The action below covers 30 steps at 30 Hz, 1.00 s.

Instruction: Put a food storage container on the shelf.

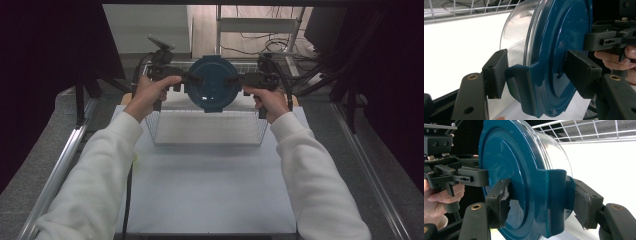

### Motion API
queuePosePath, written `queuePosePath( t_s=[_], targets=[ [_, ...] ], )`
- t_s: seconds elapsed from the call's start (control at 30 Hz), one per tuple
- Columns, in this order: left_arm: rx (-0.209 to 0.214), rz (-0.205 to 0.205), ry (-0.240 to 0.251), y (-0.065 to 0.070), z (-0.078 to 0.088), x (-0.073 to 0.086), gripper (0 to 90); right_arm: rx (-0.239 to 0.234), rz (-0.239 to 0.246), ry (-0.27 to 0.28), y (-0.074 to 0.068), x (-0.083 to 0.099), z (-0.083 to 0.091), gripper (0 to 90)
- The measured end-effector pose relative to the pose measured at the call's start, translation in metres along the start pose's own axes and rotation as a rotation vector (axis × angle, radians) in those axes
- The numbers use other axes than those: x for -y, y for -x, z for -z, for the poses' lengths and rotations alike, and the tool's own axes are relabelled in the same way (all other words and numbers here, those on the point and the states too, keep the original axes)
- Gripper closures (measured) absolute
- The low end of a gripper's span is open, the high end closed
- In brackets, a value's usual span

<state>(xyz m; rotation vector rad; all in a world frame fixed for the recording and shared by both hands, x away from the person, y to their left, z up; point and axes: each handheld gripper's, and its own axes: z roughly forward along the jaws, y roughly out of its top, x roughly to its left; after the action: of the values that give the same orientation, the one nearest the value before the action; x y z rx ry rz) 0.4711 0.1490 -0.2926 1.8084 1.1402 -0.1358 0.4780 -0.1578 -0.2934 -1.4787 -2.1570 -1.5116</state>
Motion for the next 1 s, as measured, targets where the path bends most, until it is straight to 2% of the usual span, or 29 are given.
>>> queuePosePath(
  t_s=[0.23, 0.67, 1.0],
  targets=[
    [0.012, 0.031, 0.005, -0.006, -0.003, -0.004, 36.9, -0.009, -0.047, -0.002, 0.007, -0.005, -0.003, 36.3],
    [0.075, 0.178, 0.029, -0.033, -0.016, -0.011, 36.9, 0.017, -0.159, -0.016, 0.016, -0.017, -0.016, 34.4],
    [0.085, 0.257, 0.04, -0.045, -0.024, -0.013, 36.9, 0.005, -0.255, -0.034, 0.028, -0.018, -0.024, 32.9]
  ],
)
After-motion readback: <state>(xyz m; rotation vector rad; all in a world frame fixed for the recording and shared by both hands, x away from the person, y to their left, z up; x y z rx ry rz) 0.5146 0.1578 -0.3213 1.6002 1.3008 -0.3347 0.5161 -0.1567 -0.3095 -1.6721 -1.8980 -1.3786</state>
